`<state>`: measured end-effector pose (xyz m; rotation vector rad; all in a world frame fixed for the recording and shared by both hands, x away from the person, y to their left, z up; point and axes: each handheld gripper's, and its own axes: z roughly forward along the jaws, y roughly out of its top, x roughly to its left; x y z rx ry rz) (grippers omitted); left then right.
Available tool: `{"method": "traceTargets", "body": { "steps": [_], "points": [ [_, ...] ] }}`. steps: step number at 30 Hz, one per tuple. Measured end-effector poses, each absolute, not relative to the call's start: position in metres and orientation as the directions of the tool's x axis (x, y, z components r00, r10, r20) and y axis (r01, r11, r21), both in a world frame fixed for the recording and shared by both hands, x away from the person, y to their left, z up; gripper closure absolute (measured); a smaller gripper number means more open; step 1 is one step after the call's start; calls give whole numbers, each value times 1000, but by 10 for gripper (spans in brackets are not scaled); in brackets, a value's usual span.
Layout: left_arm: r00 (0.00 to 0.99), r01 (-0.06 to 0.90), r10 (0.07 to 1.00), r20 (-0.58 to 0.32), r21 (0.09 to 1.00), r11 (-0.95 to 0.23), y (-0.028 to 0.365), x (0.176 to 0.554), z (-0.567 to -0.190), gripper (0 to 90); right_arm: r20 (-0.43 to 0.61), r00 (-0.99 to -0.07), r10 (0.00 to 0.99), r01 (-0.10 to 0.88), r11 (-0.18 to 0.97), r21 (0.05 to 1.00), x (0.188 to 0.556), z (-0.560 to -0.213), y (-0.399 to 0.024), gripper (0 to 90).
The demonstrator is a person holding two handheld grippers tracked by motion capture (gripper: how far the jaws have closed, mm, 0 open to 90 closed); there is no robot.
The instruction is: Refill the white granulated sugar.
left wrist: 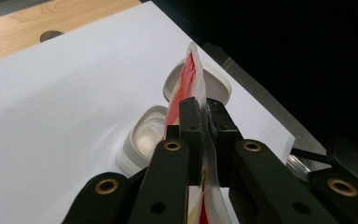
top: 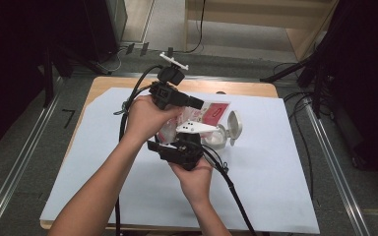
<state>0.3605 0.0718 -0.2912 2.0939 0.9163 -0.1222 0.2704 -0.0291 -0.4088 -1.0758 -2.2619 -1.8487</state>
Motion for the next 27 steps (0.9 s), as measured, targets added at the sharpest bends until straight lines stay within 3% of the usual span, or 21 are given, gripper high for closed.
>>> {"method": "traceTargets", "body": {
  "steps": [27],
  "points": [
    [765, 610, 532, -364, 677, -413, 89, 346, -299, 879, 398, -784, 476, 496, 95, 863, 263, -423, -22, 626]
  ]
}}
